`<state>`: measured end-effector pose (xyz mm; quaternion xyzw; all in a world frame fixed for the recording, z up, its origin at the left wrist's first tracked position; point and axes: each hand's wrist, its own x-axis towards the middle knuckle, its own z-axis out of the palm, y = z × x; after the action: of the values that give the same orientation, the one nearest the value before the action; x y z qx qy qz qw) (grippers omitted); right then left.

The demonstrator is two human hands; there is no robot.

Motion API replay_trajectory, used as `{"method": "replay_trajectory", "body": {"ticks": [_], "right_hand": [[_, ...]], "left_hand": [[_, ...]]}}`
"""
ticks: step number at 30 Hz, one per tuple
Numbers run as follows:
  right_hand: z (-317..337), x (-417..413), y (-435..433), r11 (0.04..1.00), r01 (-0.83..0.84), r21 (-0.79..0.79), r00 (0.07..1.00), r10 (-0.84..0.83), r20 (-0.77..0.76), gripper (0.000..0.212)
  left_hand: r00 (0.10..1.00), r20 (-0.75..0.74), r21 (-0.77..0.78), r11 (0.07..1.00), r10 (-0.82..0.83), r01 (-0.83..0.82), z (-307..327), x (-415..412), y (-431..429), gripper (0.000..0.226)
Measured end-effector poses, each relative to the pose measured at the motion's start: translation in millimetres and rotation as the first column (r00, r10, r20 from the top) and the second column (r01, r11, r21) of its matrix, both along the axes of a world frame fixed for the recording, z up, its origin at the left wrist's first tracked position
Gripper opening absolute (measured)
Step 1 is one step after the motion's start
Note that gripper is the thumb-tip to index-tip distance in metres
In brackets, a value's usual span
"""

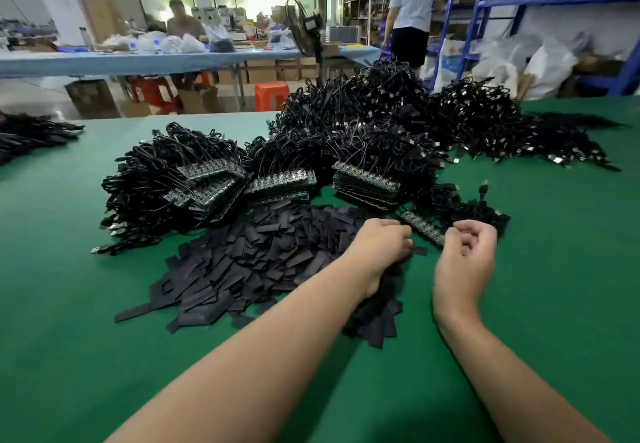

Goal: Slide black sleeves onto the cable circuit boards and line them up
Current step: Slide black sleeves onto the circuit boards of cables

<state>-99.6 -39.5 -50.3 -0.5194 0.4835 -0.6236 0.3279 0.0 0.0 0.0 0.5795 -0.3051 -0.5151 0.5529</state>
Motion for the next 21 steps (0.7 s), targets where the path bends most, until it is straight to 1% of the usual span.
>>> {"method": "replay_trajectory", "body": {"ticks": [1,2,3,4,5,7,9,12,14,15,17,19,20,21], "right_hand": [[2.5,0.1,1.1,1.0,0.004,0.002,0.998,-0.004,0.067,0.008],[2.2,0.9,-1.2,0.999,0.032,0.002,0.995,-0.032,0.097,0.009],[2.6,0.9,-1.8,0.999,0.037,-0.015,0.994,-0.036,0.107,0.01],[0.3,1.0,-4.0,0.999,0.029,-0.033,0.991,-0.025,0.135,0.011],[0.8,1.4,-4.0,0.999,0.024,-0.044,0.99,-0.017,0.143,0.011],[-0.3,1.5,-6.4,0.998,0.029,-0.053,0.988,-0.02,0.155,0.01],[-2.7,1.5,-10.5,0.999,0.028,-0.044,0.99,-0.022,0.142,0.01],[-4.4,1.0,-11.1,0.999,0.021,-0.034,0.99,-0.016,0.142,0.011],[-4.9,1.3,-11.3,0.999,0.009,-0.036,0.989,-0.003,0.147,0.011],[-5.1,2.0,-11.2,0.999,-0.003,-0.039,0.99,0.008,0.144,0.011],[-6.0,3.7,-10.7,0.999,-0.017,-0.04,0.992,0.022,0.122,0.011],[-5.0,3.8,-9.7,0.999,-0.007,-0.04,0.994,0.011,0.107,0.013],[-3.6,3.4,-8.9,0.999,0.001,-0.047,0.993,0.005,0.114,0.014],[-2.3,3.0,-8.1,0.998,0.006,-0.058,0.992,0.001,0.125,0.015]], "left_hand": [[1.0,0.01,0.019,1.0,0.016,-0.016,-4.0,-6.1,-15.3,0.016],[0.998,0.051,0.06,0.997,0.049,-0.052,-5.6,-11.1,-26.3,0.017],[0.996,0.06,0.087,0.993,0.071,-0.076,-9.2,-17.6,-38.7,0.014],[0.99,0.087,0.1,0.988,0.108,-0.116,-9.1,-24.9,-45.3,0.019],[0.985,0.111,0.119,0.982,0.135,-0.148,-12.9,-30.1,-54.6,0.029],[0.972,0.154,0.146,0.969,0.177,-0.2,-18.3,-36.5,-65.8,0.036],[0.964,0.142,0.174,0.953,0.226,-0.249,-20.0,-41.3,-76.3,0.042],[0.956,0.061,0.223,0.93,0.285,-0.292,-15.9,-43.3,-88.2,0.048],[0.953,0.048,0.254,0.919,0.301,-0.303,-14.5,-41.2,-93.7,0.042],[0.954,0.045,0.26,0.919,0.297,-0.298,-15.1,-39.4,-96.0,0.033],[0.962,0.033,0.273,0.924,0.27,-0.268,-14.4,-37.6,-93.6,0.005],[0.959,0.006,0.26,0.926,0.283,-0.275,-16.3,-38.3,-92.2,0.005],[0.959,0.009,0.238,0.931,0.285,-0.278,-17.3,-39.5,-91.6,0.01],[0.96,0.019,0.196,0.941,0.279,-0.277,-17.1,-40.9,-92.0,0.02]]}}
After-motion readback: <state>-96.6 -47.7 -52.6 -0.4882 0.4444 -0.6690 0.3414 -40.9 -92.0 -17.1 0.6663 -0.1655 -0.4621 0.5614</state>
